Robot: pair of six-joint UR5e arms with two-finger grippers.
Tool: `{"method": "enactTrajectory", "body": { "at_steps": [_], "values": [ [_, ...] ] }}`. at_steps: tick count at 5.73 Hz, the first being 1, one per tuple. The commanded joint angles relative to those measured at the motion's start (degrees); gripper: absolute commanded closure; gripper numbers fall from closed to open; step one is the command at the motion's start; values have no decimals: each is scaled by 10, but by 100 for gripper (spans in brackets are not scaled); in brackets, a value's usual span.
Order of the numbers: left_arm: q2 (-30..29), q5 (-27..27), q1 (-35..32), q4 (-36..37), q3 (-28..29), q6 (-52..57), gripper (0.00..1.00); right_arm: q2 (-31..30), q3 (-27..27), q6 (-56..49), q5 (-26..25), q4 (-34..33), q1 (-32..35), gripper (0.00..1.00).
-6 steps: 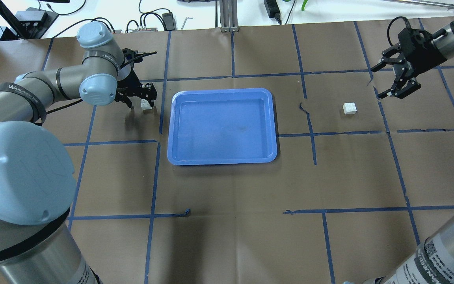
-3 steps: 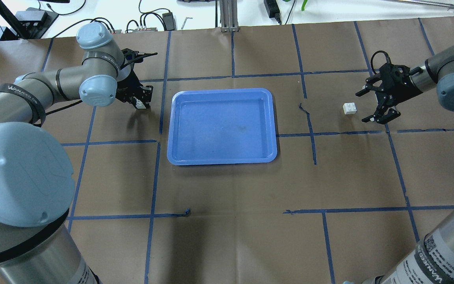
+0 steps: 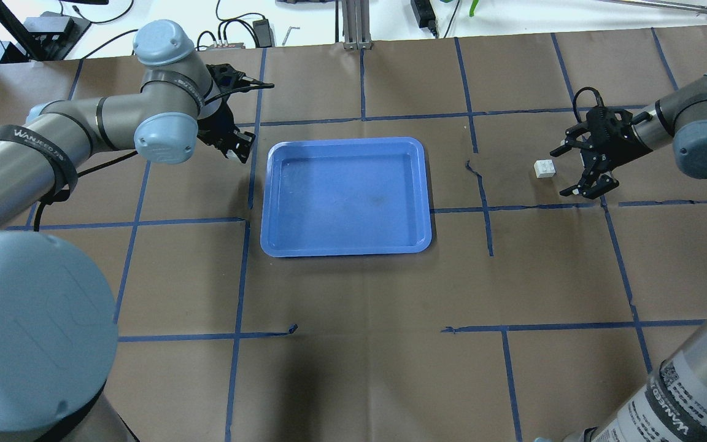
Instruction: Assemble white blocks and place on blue tray
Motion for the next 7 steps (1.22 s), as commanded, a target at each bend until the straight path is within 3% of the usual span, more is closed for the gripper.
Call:
{"method": "enactTrajectory", "body": {
  "at_steps": [1, 2, 4, 5, 6, 7],
  "values": [
    [22, 11, -89, -13, -15, 168, 100, 0, 0, -2, 14, -2, 1, 24],
    [15, 37, -123, -10, -16, 266, 100, 0, 0, -4, 14, -3, 2, 34],
    [11, 39, -152, 6, -35, 453, 100, 0, -2, -10, 14, -9, 3, 50],
    [-3, 38, -154, 27, -35, 457, 100, -1, -2, -12, 14, -20, 4, 68],
    [-31, 31, -155, 62, -35, 454, 98, -2, -3, -16, 14, -24, 4, 79],
    [-36, 31, -156, 67, -36, 455, 91, -6, -6, -12, 14, -24, 6, 80]
  ]
}}
